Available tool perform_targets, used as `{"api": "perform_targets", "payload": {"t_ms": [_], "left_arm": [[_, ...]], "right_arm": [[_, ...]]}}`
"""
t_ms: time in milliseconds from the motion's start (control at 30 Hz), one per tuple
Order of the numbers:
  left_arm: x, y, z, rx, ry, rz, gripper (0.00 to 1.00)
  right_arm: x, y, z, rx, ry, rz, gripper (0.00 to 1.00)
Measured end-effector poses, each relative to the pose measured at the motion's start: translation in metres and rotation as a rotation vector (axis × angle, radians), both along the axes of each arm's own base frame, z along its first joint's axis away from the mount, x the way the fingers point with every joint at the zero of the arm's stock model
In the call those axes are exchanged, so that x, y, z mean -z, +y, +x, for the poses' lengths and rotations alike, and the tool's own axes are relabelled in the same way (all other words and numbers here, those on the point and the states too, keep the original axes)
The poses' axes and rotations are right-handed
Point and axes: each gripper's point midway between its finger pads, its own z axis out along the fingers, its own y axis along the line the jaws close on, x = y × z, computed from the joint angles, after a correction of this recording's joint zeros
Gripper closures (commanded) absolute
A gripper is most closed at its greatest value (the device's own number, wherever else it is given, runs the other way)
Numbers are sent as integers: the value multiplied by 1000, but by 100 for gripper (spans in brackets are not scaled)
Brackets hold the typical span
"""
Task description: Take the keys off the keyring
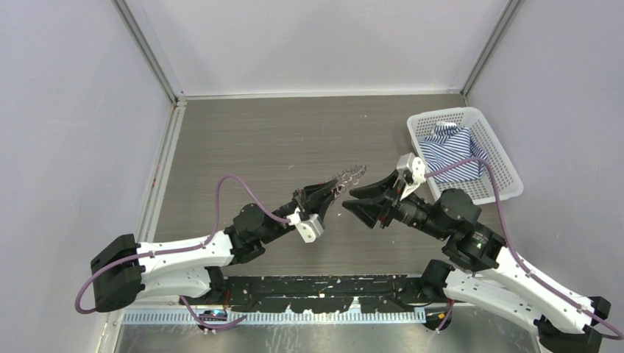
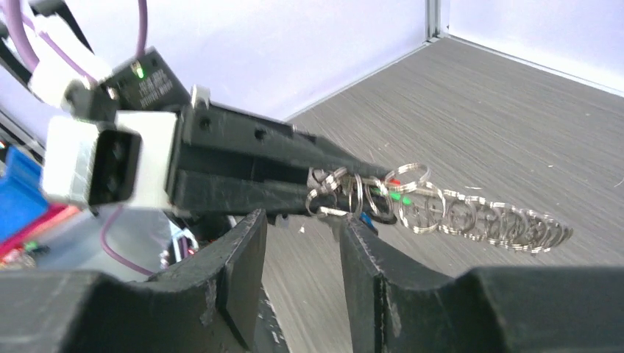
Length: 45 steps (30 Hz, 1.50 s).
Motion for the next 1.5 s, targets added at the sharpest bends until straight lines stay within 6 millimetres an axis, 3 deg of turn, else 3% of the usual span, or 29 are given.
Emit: {"api": "perform_targets", "payload": {"t_ms": [200,400,700,967,1233,1500], "left_arm": [[2,-1,0,-2,-2,10,100],[2,-1,0,-4,-2,11,100],[-1,0,-2,6,10,-4,100],[-28,1,-13,64,2,-70,100],[-36,1,-17,90,-3,-90,100],[-36,0,-18,98,7,-93,100]], "right_arm": [[-27,8,9,36,136,31,62],[-4,13,10,41,239,-9,66],[18,2,11,81,233,-16,70],[23,7,11,40,177,-25,57],[13,14,5,-31,103,-20,54],[15,27,5,-78,92,-33,59]]}}
